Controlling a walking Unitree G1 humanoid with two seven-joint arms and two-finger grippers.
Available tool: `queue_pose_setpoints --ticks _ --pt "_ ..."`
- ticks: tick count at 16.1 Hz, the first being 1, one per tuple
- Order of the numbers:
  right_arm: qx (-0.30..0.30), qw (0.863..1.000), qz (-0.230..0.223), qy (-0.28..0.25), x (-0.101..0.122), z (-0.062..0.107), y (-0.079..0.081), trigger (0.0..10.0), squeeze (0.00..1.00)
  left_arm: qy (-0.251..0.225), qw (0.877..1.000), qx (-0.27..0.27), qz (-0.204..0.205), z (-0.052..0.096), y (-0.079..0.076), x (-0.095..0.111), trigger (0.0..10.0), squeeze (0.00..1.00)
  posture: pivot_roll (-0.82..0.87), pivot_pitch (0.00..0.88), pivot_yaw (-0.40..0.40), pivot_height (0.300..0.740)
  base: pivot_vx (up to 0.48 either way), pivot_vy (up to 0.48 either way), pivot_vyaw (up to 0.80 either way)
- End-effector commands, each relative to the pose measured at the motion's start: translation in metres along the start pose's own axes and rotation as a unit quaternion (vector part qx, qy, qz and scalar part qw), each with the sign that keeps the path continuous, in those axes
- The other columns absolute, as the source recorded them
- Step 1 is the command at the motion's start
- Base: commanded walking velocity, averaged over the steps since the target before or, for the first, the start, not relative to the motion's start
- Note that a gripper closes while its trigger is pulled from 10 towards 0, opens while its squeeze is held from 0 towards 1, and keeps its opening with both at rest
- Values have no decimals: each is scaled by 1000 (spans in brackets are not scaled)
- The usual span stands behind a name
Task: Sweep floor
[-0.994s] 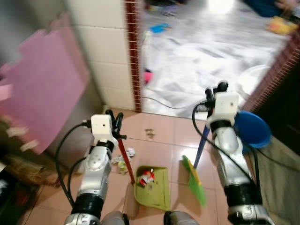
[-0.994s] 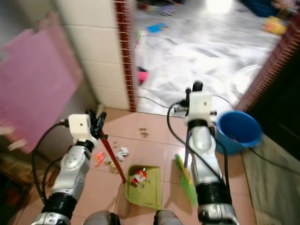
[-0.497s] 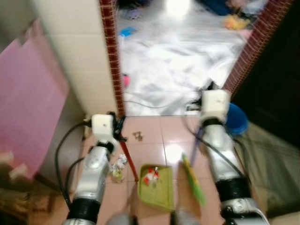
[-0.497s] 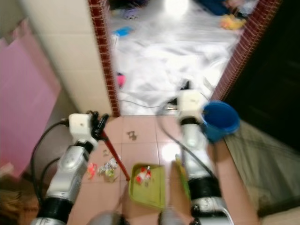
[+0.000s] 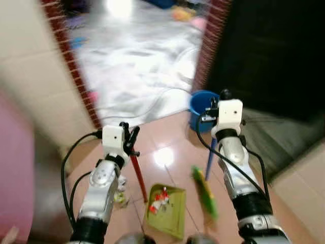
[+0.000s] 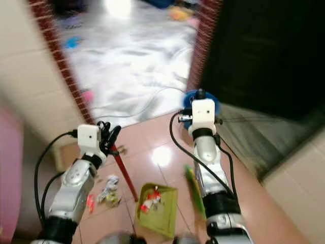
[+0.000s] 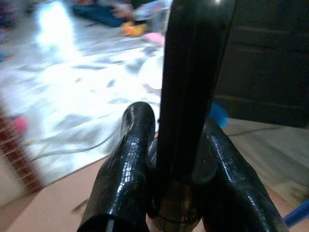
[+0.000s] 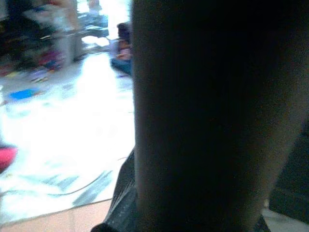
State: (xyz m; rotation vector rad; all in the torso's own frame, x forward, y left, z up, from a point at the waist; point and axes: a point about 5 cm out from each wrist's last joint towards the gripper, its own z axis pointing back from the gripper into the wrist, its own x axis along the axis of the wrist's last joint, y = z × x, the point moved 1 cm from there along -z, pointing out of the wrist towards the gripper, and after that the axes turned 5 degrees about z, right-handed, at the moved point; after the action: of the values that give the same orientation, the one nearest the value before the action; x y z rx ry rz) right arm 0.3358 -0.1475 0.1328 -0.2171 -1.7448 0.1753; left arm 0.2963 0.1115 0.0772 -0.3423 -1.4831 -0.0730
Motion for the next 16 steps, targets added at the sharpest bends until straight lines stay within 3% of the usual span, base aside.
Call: queue_pose_setpoints --ticks 1,12,16 --pt "-5 1000 10 -9 3 -2 -5 10000 0 -19 1000 -16 3 -2 -6 9 10000 0 -47 0 41 740 0 0 -531" --pt "39 999 -1 -39 11 1 8 10000 0 -15 1000 -10 6 -6 -8 9 10000 0 -57 0 49 740 0 -406 0" --pt "50 998 3 -47 12 4 13 10000 0 -8 1000 11 -12 -7 -4 6 10000 0 -66 0 56 740 0 -426 0"
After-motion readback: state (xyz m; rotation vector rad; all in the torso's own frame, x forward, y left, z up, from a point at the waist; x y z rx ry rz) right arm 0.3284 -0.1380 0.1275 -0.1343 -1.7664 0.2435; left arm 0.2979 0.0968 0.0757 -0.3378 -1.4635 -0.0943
